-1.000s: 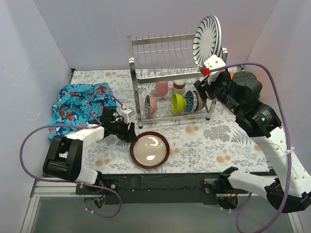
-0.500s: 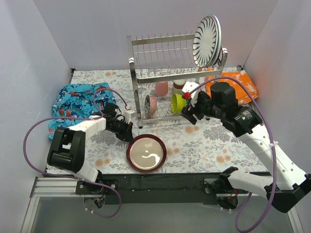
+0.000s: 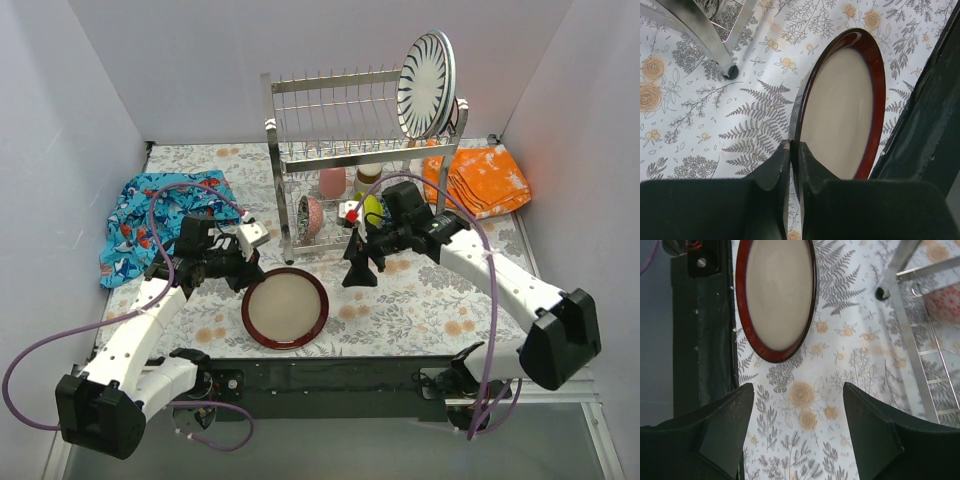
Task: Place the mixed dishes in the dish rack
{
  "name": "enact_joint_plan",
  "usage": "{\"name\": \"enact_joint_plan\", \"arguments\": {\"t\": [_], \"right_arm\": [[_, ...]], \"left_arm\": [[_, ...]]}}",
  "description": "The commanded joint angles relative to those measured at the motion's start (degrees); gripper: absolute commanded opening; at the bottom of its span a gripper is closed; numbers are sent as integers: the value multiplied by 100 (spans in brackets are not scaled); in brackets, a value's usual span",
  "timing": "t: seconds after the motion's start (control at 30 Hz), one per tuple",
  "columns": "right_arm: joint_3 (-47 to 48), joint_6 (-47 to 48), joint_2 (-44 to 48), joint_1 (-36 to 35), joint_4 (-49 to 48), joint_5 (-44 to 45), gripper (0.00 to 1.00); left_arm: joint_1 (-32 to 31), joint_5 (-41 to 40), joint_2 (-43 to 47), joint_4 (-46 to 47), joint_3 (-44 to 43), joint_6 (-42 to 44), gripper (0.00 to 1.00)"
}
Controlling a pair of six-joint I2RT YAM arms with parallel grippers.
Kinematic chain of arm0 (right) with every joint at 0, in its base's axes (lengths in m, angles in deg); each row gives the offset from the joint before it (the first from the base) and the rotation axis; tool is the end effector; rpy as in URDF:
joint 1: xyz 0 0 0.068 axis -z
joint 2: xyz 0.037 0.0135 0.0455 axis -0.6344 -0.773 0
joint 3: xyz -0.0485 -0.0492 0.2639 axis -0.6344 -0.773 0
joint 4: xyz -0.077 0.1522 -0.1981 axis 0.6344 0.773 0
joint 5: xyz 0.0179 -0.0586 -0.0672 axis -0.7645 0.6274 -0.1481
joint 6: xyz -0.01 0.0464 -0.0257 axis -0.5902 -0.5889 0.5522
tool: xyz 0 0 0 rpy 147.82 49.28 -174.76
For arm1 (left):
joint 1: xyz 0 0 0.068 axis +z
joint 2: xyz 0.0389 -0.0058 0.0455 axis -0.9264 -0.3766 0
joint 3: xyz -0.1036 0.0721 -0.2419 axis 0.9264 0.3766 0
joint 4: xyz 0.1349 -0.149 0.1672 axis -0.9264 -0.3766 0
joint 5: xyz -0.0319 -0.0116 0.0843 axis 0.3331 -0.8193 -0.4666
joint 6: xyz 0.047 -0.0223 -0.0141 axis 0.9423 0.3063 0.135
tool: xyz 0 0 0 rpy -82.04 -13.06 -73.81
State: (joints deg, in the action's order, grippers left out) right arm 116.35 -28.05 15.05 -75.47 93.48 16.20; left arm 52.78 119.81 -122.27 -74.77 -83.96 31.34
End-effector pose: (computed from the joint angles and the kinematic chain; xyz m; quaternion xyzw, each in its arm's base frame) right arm 0.2053 0.1779 0.3107 -0.5671 0.6655 0.3414 0.3449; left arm 0.1757 -0.0704 0.2673 0.1505 0.8836 -0.3724 0.2409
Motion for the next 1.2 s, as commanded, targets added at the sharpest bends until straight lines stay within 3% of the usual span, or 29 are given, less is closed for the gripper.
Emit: {"name": "enact_joint_plan", "arguments": {"t": [0.0,0.37,0.5,0.57,0.6,0.67,0.7,0.8,0.83,0.9,0.93,0.97,1.0,1.07,1.17], "right_arm": [[293,-395,-560,-116,-852,-1261,86],[417,-1047,-1510,-574,-1977,-1464,86],[399,-1548,-1721,-618,-2575,-1341,79],[495,-1619,-1817,-618,-2734,-1288,66],[548,-1619,-1844,-618,-2752,-1279,42],[654,-1654,-1835,-618,-2717,-1218,14],[724,-1672,-1783,-574,-2674,-1157,2],[943,-1637,-1293,-408,-2176,-972,1],[1022,-1585,-1169,-337,-1972,-893,1],[1268,-1270,-774,-65,-1193,-910,1],[1591,-1094,-641,32,-901,-875,1],[1812,-935,-509,128,-645,-866,1],[2006,-673,-299,347,-199,-857,1],[2708,-609,-122,646,77,-682,1],[3578,-819,72,937,131,-269,1]], "left_arm": [[-55,623,167,72,-447,-289,0],[-82,940,273,361,-1035,-614,0],[-82,1045,202,704,-1115,-1088,0],[-82,1019,167,871,-1097,-1177,0],[-82,976,158,924,-1019,-1221,0],[-90,774,141,1047,-922,-1335,0],[-82,582,149,1152,-817,-1475,5],[-73,-726,220,1644,-737,-2152,45],[-55,-1583,228,1750,-841,-2318,53],[-20,-2457,202,2136,-982,-2233,62],[6,-2949,167,2320,-1096,-2171,74],[32,-4102,141,2844,-1106,-2101,81],[59,-4583,62,3163,-1080,-2048,89],[199,-5270,-35,3999,-870,-1760,94],[393,-5370,-272,4475,-703,-2089,90]]}}
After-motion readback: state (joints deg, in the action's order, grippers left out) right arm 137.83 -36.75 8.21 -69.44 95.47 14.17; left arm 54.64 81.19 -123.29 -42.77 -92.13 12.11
